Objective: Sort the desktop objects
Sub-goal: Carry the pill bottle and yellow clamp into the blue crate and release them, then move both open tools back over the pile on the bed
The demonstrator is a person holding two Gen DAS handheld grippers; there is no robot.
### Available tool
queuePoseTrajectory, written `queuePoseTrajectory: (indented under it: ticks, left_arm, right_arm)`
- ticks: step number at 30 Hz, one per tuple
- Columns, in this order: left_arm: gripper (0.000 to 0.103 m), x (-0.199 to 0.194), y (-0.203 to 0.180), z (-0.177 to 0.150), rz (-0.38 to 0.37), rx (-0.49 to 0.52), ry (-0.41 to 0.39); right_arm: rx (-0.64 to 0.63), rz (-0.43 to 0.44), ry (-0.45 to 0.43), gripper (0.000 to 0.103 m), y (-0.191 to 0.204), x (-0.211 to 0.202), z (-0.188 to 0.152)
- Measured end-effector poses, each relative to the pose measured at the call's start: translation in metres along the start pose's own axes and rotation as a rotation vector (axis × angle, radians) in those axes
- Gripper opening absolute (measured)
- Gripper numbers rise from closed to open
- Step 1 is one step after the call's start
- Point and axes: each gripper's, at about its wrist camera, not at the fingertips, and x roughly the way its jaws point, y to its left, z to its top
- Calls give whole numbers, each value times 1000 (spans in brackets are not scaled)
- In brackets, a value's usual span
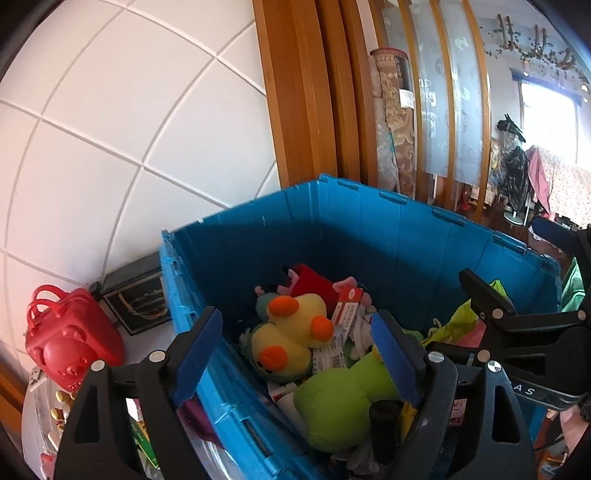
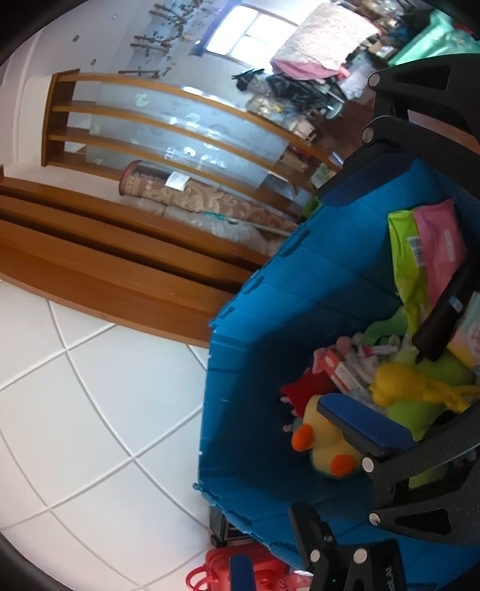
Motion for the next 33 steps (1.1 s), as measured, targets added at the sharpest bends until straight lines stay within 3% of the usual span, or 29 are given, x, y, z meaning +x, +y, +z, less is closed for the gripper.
queuePoseTrajectory:
  ticks: [4, 8, 11, 15, 24, 27, 33]
  left_arm:
    - [84, -26, 7, -8, 35, -5, -85]
    - [100, -53, 20, -18, 73, -32, -175]
    - [102, -74, 34, -27, 111, -52, -240]
    - [102, -92, 60, -42, 123, -87, -258]
    - [102, -110, 143, -105, 161, -177, -133]
    - [102, -111, 179, -136, 194, -218, -77]
    - [102, -117, 266, -209, 347, -304, 71]
  right_arm:
    - [50, 66, -8, 103, 0, -12, 1]
    - [50, 69, -53, 103, 7, -38, 6]
    - [48, 76, -85, 103, 16, -59, 11]
    - [26, 105, -99, 103, 38, -86, 17]
    - [37, 262, -150, 103, 99, -157, 26]
    - [25, 309, -122, 103, 135, -159, 28]
    - [9, 461, -9, 103, 210, -142, 17]
